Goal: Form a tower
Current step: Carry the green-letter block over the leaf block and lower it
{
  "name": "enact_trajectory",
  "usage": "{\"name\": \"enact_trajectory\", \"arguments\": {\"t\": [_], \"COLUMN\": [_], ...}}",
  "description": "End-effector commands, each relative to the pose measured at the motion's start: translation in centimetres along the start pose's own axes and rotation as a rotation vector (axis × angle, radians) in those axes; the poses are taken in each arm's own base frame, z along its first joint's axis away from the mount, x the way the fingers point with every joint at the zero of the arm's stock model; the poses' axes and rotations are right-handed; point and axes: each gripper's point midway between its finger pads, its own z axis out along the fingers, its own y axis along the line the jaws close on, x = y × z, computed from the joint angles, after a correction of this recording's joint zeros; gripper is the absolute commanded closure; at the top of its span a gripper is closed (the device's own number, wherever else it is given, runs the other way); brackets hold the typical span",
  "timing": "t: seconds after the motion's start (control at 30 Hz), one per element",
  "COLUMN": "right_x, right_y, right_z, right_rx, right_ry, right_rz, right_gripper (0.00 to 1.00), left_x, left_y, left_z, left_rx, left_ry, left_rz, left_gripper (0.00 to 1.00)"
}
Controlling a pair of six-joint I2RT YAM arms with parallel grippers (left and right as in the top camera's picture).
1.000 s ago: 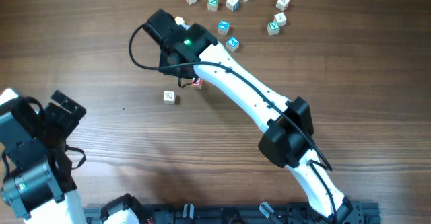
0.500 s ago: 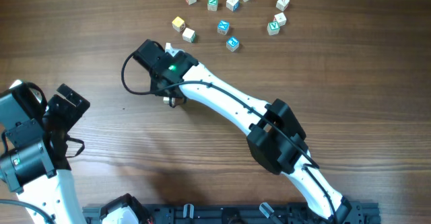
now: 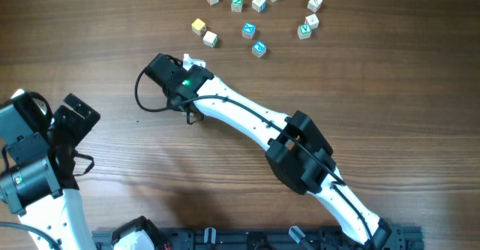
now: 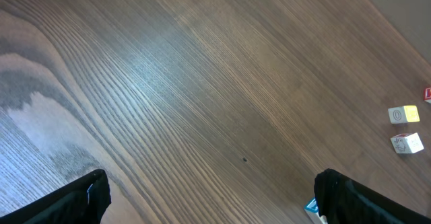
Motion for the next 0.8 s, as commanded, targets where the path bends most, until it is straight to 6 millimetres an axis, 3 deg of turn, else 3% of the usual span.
{"name": "enact_trajectory", "arguments": {"t": [0.0,0.23,0.33,0.47,0.6,0.77], "right_x": [0.96,1.07,1.07,1.08,1.20,1.42], "right_y": [-0.60,-0.52,-0.52,-0.58,-0.50,-0.50], "right_z": [1.42,1.40,1.39,1.37,1.37,1.35], "right_rx": [0.043,0.042,0.042,0.044,0.040,0.038], "right_ry": [0.004,0.005,0.005,0.006,0.013,0.026], "right_rz": [0.012,0.013,0.012,0.013,0.012,0.013], "right_gripper": [0.78,0.64,0.62,0.64,0.74,0.74], "left_x": [-0.50,-0.49,-0.49,-0.49,-0.50,-0.49], "left_y": [-0.60,-0.61,-0.61,-0.61,-0.61,-0.61], "left_z": [-0.40,-0.40,-0.40,-0.40,-0.40,-0.40], "left_rx": [0.024,0.024,0.024,0.024,0.024,0.024], "left_ry": [-0.011,-0.011,-0.011,-0.011,-0.012,-0.011], "left_rz": [-0.003,-0.003,-0.003,-0.003,-0.003,-0.003], "left_gripper": [0.00,0.00,0.00,0.00,0.00,0.00]}}
